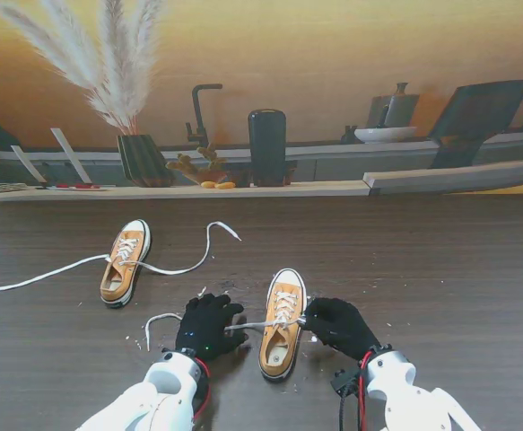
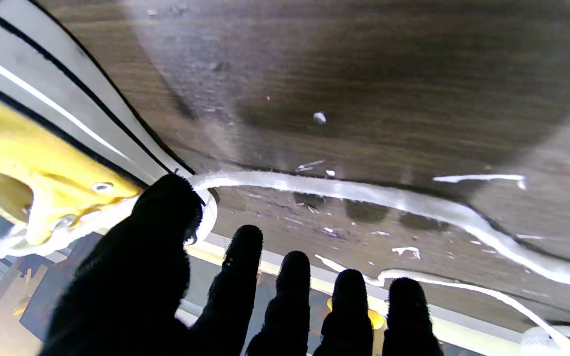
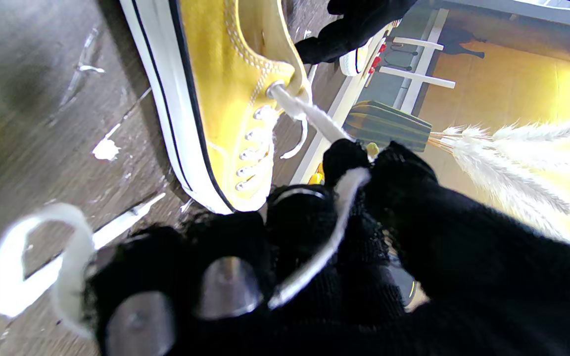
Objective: Tie the shoelaces into a bow on the shoes
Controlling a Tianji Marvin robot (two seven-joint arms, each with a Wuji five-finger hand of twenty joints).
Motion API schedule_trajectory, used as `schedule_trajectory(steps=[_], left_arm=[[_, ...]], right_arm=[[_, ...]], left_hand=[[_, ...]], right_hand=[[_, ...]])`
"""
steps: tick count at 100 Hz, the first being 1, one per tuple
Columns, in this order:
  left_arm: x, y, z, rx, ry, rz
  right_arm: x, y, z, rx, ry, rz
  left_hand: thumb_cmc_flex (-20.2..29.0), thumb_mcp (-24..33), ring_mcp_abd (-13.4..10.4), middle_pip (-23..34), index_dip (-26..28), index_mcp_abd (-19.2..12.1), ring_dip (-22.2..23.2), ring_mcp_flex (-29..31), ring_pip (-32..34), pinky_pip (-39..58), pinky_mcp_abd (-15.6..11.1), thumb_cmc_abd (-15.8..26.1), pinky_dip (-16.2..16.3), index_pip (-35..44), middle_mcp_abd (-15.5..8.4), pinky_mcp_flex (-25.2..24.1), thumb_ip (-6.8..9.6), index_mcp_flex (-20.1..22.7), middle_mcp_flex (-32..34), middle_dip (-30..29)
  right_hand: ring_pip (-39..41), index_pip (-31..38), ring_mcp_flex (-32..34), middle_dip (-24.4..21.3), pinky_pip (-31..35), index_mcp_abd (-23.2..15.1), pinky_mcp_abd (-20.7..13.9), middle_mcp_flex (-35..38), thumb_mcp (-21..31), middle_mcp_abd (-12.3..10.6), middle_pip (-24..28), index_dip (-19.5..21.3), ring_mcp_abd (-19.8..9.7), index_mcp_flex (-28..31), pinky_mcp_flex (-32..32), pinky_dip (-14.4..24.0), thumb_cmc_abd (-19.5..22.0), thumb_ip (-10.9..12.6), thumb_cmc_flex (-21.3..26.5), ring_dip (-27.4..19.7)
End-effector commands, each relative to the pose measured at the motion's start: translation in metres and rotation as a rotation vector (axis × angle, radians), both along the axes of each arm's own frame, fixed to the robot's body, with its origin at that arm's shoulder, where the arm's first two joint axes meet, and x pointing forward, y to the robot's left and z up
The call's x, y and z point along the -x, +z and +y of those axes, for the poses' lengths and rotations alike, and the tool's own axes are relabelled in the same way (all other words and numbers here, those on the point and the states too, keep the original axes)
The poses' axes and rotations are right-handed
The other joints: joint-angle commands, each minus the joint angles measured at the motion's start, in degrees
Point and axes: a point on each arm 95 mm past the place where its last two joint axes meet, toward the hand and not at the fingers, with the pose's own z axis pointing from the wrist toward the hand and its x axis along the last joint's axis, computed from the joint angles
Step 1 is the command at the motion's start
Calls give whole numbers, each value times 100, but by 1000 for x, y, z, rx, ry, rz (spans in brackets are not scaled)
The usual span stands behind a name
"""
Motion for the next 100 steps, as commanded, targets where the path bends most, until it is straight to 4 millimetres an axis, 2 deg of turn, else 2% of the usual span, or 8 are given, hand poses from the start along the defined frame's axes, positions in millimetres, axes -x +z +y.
schedule_trajectory(steps=[1, 35, 44, 51, 66, 75, 91, 100], left_arm=[[-2, -1, -3, -2, -16, 10], [-13, -8, -18, -22, -93, 15], [-15, -10, -21, -25, -106, 22], [-15, -11, -23, -12, -110, 41], [-12, -13, -25, -16, -114, 48], [-11, -13, -23, -10, -125, 47], [-8, -12, -20, 33, -149, 20], [-6, -10, -19, 85, -146, -27]], right_arm=[[2, 1, 0, 5, 19, 4], [6, 2, -3, 16, 50, 17], [7, 2, -4, 17, 59, 22], [8, 3, -5, 17, 62, 21], [9, 5, -7, 13, 66, 18], [10, 6, -7, 7, 71, 22], [12, 6, -5, -5, 86, 40], [13, 6, -5, -7, 90, 40]], left_hand=[[12, 62, 25, 34, 137, -552, 117, 78, 165, -116, -55, 59, 146, 129, 41, 28, -57, 78, 68, -8], [301, 27, -12, 117, 501, -1521, 104, 114, 351, -102, -96, -52, 268, 784, -11, 102, -153, 498, 445, 23], [359, -201, 11, 137, 640, -1572, 113, 140, 415, -75, -95, 99, 327, 1032, 18, 130, -312, 697, 576, 31], [525, -475, 26, 186, 767, -1550, 122, 176, 462, -79, -80, 215, 386, 1498, 37, 142, -236, 968, 754, 62], [619, -612, 40, 364, 1653, -1319, 158, 351, 597, -77, -13, 452, 407, 3306, 27, 215, -311, 1249, 1083, 135], [358, -611, 14, 867, 2475, -606, 315, 762, 950, -16, 79, 667, 434, 4447, -115, 366, -272, 1265, 1601, 449], [-140, -392, -53, 1810, 3539, 119, 632, 1719, 1961, 57, 144, 704, 333, 5484, -204, 797, 116, 1836, 2599, 1126], [-479, 272, -23, 2024, 3820, 392, 411, 2428, 2236, 58, 318, 385, -166, 5991, -177, 1316, 361, 2299, 3295, 1150]], right_hand=[[256, 249, 179, 77, 1652, -324, -313, 85, -208, -7, 55, -59, 28, -125, 224, -12, 122, -8, 60, 90], [217, 245, 178, 100, 1621, -308, -286, 78, -215, 11, 30, -49, 52, -101, 217, -52, 120, 13, 76, 77], [195, 237, 176, 107, 1595, -301, -267, 78, -214, 25, 22, -48, 71, -95, 212, -67, 123, 22, 82, 68], [187, 233, 177, 112, 1583, -304, -251, 72, -220, 25, 17, -45, 82, -91, 210, -74, 128, 25, 82, 64], [180, 226, 177, 126, 1572, -299, -226, 77, -220, 35, 13, -33, 91, -81, 209, -82, 129, 36, 85, 61], [121, 210, 174, 134, 1518, -300, -166, 70, -205, 60, -21, -18, 146, -57, 201, -104, 111, 51, 69, 35], [59, 186, 170, 140, 1434, -278, -46, 68, -192, 102, -64, -5, 246, -46, 187, -122, 114, 58, 75, 5], [56, 180, 169, 141, 1423, -272, -26, 68, -198, 113, -73, 3, 246, -44, 187, -121, 120, 59, 77, 4]])
